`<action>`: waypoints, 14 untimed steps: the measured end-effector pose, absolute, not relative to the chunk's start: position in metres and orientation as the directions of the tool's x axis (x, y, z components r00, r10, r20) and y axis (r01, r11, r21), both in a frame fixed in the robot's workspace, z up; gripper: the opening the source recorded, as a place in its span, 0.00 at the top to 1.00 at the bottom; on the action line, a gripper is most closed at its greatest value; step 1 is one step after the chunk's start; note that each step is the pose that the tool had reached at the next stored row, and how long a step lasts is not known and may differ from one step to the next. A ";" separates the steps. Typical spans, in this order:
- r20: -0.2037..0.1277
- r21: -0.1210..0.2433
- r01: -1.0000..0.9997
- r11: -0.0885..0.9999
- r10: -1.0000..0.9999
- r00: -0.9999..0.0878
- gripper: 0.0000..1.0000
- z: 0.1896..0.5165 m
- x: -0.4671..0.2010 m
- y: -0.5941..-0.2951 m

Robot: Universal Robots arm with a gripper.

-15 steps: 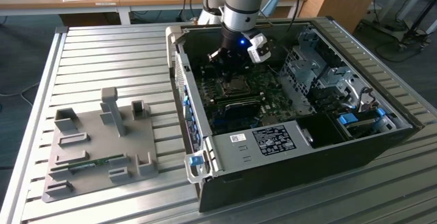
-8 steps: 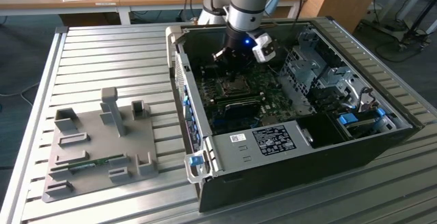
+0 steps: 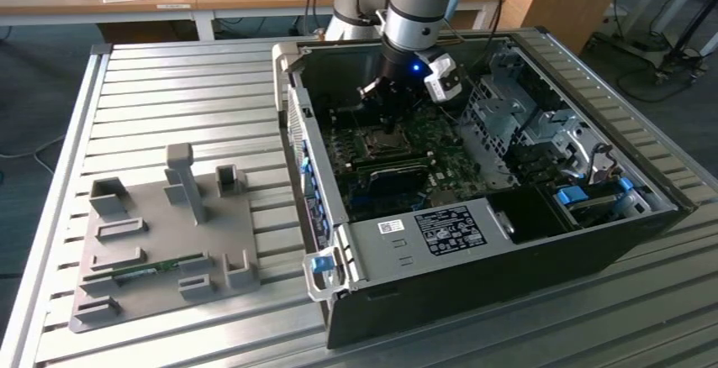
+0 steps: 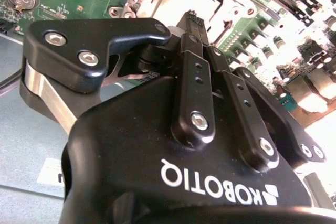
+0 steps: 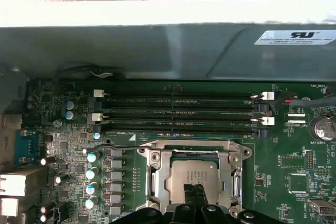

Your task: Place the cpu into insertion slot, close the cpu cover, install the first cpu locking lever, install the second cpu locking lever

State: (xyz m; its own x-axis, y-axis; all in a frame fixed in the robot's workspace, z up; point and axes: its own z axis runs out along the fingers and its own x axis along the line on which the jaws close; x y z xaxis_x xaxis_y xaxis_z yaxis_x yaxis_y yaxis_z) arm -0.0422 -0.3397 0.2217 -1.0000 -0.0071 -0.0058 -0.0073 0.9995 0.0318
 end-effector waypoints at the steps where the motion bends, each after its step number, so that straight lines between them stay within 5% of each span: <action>1: -0.006 0.032 -0.007 0.999 -0.007 -1.000 0.89 0.222 -0.042 -0.340; 14: -0.006 0.032 -0.007 0.999 -0.007 -1.000 0.89 0.229 -0.042 -0.340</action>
